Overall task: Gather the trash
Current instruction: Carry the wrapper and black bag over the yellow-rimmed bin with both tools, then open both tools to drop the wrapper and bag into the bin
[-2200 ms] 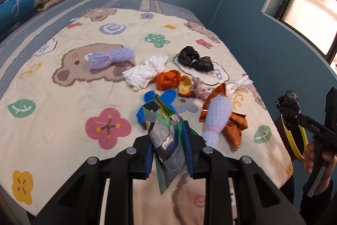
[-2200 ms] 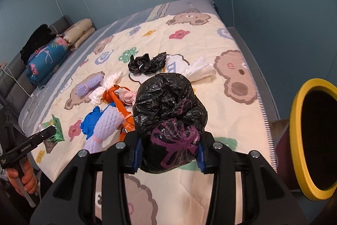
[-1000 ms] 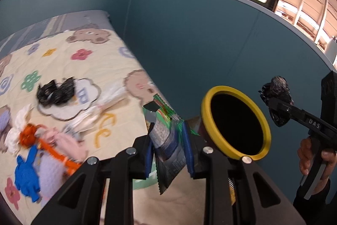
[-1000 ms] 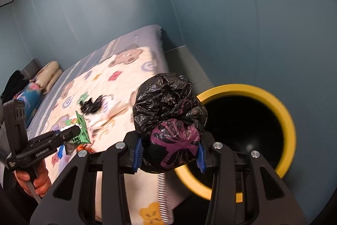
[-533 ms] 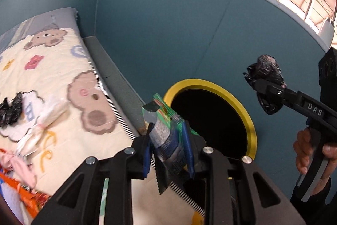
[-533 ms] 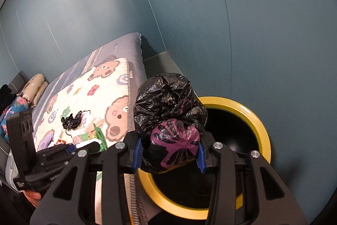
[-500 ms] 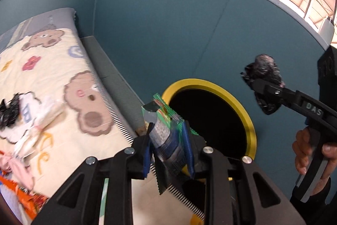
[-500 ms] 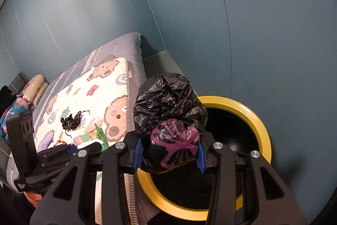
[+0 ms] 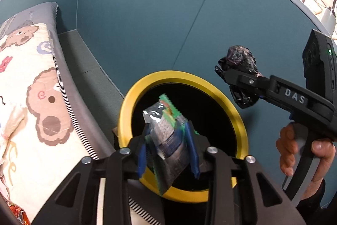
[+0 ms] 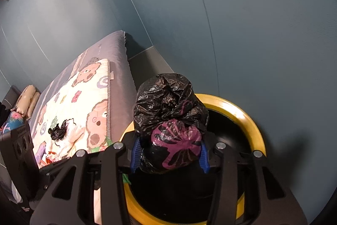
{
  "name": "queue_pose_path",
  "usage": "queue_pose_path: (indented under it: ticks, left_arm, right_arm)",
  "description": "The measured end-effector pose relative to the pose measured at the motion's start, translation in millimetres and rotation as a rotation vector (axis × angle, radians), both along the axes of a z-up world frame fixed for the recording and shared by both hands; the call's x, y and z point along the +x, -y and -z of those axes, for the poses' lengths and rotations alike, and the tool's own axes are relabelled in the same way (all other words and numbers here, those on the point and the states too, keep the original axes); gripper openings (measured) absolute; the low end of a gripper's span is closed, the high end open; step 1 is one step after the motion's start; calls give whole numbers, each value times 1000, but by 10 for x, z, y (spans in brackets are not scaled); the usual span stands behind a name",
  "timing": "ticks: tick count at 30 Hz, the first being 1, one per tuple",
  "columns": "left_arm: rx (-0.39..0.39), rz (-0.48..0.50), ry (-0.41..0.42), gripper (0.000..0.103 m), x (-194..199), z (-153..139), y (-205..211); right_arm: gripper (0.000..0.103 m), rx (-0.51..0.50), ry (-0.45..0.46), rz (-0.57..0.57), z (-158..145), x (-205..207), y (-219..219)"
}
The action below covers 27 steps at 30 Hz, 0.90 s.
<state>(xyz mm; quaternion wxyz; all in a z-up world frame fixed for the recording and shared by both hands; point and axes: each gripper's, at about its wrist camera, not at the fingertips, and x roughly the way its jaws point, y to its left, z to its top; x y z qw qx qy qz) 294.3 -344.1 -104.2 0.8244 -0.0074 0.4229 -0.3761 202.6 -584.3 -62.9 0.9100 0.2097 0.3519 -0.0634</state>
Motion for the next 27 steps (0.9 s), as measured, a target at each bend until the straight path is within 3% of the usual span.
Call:
queue_pose_path:
  ticks: [4, 6, 12, 16, 27]
  left_arm:
    - [-4, -1, -5, 45, -48, -29, 37]
    - [-6, -7, 3, 57, -68, -43, 25]
    - [-18, -32, 5, 72, -131, -84, -122]
    - [-24, -58, 12, 77, -125, -112, -264]
    - [-18, -170, 76, 92, -279, -279, -862]
  right_arm:
    - [48, 5, -1, 30, -13, -20, 81]
    - [51, 7, -3, 41, -27, -36, 113]
    - [61, 2, -11, 66, -55, -110, 147]
    - [66, 7, -18, 69, -58, -161, 121]
    - [68, 3, 14, 3, -135, -290, -218]
